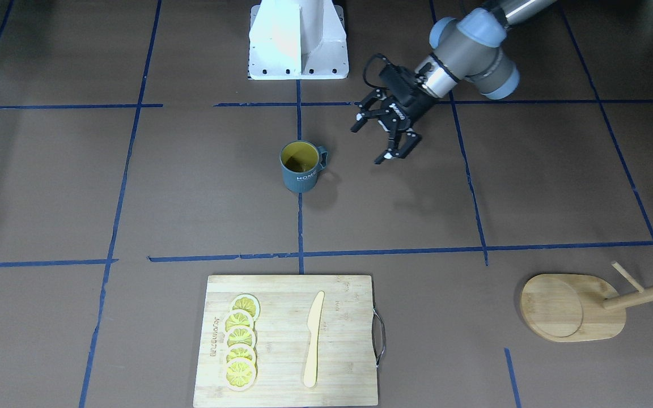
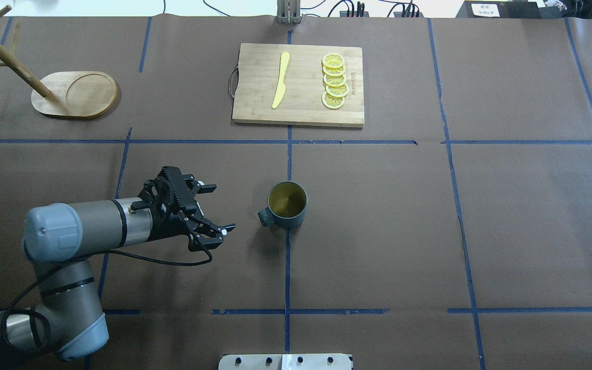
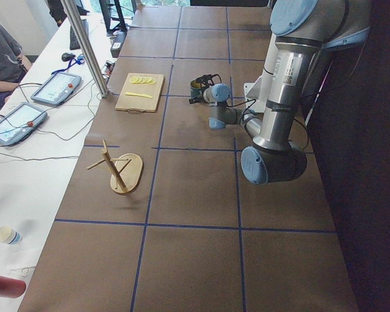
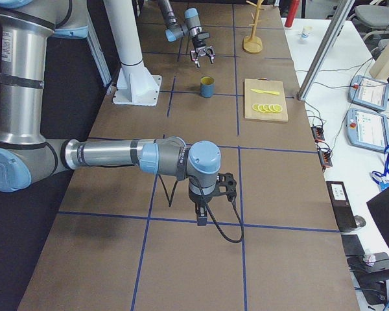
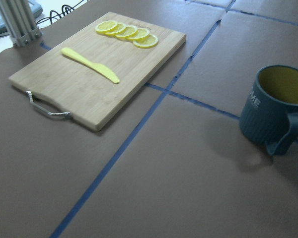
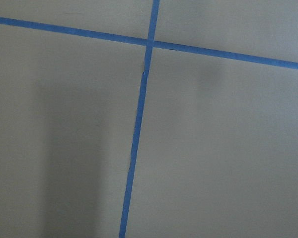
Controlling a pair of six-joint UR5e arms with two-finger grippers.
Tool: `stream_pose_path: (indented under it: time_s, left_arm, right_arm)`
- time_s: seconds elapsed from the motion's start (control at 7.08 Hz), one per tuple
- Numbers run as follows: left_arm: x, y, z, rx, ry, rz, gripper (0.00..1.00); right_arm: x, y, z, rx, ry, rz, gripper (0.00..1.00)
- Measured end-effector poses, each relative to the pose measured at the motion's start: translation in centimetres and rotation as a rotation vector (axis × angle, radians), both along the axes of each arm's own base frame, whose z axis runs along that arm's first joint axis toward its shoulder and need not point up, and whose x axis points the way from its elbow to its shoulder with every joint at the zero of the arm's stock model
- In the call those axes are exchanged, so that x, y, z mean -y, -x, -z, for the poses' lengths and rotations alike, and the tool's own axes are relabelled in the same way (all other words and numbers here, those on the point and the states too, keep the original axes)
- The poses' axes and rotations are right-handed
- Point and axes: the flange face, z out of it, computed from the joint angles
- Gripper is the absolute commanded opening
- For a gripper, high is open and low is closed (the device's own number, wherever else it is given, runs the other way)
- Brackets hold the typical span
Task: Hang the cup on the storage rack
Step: 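Reach the left gripper toward the teal mug's handle, then close the left gripper on the mug handle and lift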
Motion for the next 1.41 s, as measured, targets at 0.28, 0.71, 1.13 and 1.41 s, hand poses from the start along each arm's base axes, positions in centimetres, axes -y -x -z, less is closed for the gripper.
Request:
stream_pose_path:
  time_s: [0.28,0.71,1.13,1.41]
  left_arm:
    - [-1.7,-4.9,1.5,-0.008,-0.005,0.021,0.98]
    - [-2.3,-7.7,2.7,-0.011,-0.012,0.030,0.79]
    - [-2.0,-8.5,3.9,-0.030,0.006,0.031,0.24]
    - [-2.0,-8.5,3.9,-0.056,0.069,0.031,0.01]
  right_arm:
    - [0.1,0.0,0.0,0.000,0.000,-0.001,1.00]
    - [0.2,0.0,0.0,0.000,-0.001,-0.001,1.00]
    - [0.2,0.0,-0.5,0.002,0.007,-0.001,1.00]
    - [0.2,0.0,-0.5,0.003,0.007,-0.001,1.00]
